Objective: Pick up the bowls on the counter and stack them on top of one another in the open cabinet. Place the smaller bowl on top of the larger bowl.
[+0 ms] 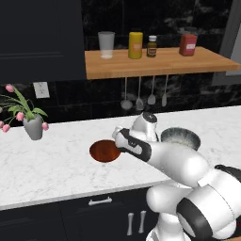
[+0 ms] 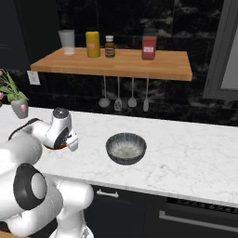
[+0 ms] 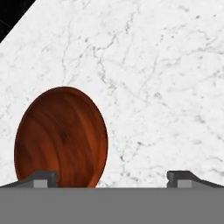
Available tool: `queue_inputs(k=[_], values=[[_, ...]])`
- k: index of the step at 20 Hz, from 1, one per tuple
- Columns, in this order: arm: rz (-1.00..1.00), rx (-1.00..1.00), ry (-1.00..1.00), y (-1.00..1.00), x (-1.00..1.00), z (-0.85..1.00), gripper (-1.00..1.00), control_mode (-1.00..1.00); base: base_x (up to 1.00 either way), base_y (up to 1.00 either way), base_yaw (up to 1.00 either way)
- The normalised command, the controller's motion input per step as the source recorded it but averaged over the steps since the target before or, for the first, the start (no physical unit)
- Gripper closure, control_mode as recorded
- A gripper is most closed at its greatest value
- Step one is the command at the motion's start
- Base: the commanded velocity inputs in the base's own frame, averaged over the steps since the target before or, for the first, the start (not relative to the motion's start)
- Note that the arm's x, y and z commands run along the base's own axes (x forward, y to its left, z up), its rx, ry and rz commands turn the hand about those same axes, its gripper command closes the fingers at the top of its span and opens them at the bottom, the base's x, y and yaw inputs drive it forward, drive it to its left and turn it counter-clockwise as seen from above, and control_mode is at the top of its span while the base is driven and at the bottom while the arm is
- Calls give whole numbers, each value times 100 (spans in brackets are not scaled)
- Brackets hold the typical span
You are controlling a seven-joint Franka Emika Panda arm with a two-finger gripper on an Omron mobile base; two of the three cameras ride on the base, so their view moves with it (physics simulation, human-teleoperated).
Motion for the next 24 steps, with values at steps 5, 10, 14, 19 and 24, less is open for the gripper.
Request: queue_inputs(k=[5, 10, 14, 19, 24], values=[[0, 3, 16, 42, 59, -32, -100, -100, 0, 0, 0], [0, -4, 14, 35, 27, -27, -100, -100, 0, 0, 0], [0, -3, 3, 7, 10, -28, -100, -100, 0, 0, 0], [0, 0, 0, 0, 8, -24, -100, -100, 0, 0, 0], [0, -2, 0, 2, 6, -20, 100, -100, 0, 0, 0]])
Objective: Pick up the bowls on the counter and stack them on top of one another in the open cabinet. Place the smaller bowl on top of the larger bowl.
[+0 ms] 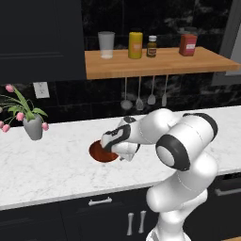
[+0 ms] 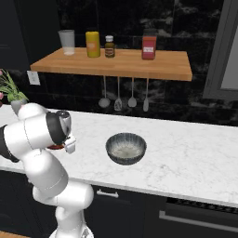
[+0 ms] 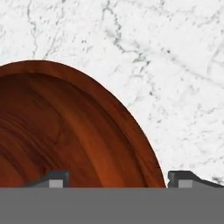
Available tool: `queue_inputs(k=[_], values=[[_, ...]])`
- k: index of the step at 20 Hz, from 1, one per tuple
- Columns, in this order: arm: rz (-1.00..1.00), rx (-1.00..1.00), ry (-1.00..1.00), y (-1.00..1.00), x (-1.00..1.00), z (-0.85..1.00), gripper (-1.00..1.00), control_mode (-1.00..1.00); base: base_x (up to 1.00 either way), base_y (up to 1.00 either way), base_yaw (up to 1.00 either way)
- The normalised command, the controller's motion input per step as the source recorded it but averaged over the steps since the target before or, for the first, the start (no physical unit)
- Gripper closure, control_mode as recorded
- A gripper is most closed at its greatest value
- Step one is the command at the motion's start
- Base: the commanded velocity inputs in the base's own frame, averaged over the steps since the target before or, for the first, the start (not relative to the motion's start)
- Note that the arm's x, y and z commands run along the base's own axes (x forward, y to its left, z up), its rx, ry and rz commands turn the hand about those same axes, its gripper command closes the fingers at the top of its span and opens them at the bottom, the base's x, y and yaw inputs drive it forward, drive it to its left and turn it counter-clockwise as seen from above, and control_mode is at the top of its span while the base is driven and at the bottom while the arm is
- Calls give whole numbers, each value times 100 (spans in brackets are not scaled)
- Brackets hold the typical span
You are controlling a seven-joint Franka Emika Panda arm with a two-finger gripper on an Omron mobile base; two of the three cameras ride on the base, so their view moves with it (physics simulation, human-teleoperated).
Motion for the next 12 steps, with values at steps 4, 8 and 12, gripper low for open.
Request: queue_inputs(k=[4, 8, 12], values=[[0, 0, 2, 0, 8, -4, 100, -100, 0, 0, 0], [1, 0, 0, -8, -15, 13, 100, -100, 0, 0, 0], [0, 0, 0, -27, -39, 41, 100, -100, 0, 0, 0]])
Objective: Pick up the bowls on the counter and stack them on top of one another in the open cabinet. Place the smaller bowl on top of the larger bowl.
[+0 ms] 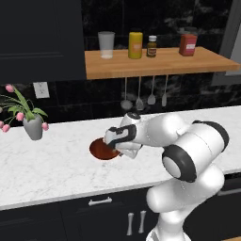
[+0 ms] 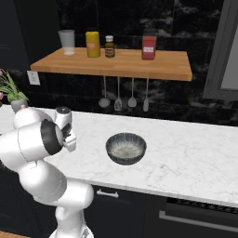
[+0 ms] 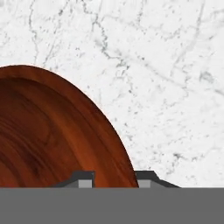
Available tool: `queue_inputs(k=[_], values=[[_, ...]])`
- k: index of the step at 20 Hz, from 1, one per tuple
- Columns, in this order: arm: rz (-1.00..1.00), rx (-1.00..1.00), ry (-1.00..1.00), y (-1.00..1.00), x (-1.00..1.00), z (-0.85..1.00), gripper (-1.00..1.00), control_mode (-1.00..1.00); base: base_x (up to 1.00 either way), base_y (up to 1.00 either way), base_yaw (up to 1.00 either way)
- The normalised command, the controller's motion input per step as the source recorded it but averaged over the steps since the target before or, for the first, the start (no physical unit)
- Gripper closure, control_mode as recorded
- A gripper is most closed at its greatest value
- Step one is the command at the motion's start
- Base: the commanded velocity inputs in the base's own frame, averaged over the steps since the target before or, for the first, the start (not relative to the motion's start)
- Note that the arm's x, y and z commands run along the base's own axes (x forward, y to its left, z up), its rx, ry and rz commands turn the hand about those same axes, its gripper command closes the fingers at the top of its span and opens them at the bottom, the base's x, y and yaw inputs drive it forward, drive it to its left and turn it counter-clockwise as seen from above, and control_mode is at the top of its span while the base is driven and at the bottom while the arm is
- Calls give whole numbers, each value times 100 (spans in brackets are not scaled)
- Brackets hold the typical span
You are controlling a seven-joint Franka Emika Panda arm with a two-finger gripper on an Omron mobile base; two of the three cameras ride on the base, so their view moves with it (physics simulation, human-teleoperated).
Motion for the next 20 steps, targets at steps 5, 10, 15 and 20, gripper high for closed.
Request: queue_inputs(k=[5, 10, 15, 20], values=[[1, 0, 2, -28, -47, 85, 100, -100, 0, 0, 0], [0, 0, 10, -37, -21, 93, 100, -100, 0, 0, 0], [0, 0, 15, -48, 0, 82, 100, -100, 0, 0, 0], [2, -1, 4, -93, 0, 26, 100, -100, 0, 0, 0]])
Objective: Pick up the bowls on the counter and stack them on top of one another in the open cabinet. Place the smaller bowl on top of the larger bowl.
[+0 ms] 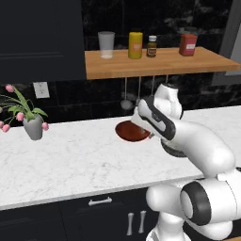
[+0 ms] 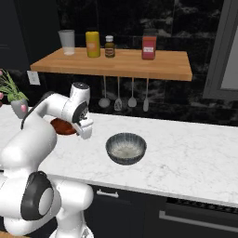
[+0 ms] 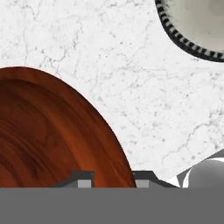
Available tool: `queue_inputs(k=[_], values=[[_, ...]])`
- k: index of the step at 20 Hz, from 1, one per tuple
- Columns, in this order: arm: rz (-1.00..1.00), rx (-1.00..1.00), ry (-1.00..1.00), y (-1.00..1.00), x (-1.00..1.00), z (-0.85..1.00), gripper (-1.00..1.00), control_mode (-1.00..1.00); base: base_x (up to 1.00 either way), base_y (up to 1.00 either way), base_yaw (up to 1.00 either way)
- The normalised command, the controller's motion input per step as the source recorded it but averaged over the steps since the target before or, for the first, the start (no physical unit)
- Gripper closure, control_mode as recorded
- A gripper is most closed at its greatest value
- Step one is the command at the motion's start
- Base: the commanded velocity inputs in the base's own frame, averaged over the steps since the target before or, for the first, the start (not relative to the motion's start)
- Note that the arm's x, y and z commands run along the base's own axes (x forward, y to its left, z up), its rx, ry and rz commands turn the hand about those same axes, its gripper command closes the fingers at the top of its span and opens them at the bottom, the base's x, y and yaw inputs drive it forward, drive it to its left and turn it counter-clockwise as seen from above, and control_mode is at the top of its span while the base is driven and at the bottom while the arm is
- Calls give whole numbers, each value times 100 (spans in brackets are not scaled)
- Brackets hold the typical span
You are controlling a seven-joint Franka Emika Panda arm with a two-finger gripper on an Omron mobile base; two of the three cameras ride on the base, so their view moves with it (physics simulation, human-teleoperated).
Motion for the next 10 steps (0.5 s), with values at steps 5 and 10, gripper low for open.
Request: queue_inputs(k=[5, 10], values=[[5, -9, 3, -100, 8, -10, 100, -100, 0, 0, 0], [3, -3, 0, -100, 1, -13, 100, -100, 0, 0, 0]])
